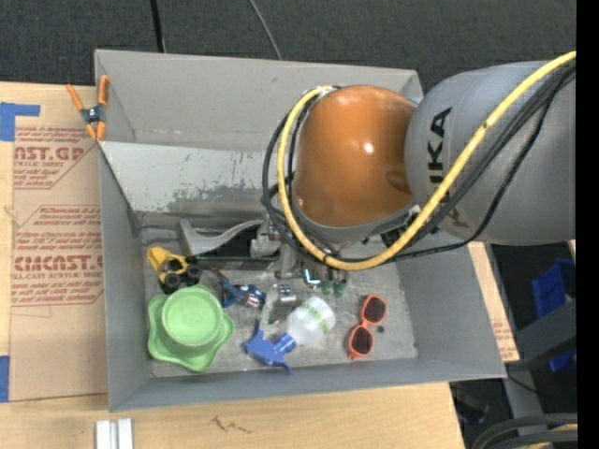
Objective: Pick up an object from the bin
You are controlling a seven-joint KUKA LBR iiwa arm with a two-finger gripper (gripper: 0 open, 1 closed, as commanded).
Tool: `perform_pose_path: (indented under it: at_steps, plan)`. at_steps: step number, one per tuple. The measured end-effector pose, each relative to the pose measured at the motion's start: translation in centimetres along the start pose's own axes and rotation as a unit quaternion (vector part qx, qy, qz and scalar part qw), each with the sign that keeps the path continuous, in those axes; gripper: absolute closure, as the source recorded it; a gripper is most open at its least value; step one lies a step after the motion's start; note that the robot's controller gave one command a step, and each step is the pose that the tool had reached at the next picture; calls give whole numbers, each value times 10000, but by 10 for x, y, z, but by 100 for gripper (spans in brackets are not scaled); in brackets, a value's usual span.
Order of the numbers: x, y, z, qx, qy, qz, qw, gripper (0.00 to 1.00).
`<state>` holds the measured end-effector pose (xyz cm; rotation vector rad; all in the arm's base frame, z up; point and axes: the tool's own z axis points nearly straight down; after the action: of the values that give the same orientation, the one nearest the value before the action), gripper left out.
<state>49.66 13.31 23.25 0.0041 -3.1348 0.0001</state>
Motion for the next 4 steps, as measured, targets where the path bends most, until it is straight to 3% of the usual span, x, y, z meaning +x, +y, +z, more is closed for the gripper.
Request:
perform_pose_path:
  at_steps: [1,2,3,4]
  plan:
    - [-2,-1,-4,-6,-41,10,10000,0]
    - [-3,-28,69,-4,-62,-366,9993,0]
    - [6,-67,156,-27,-147,-1433,9896,0]
    - [7,-66,151,-1,-98,-1388,9903,0]
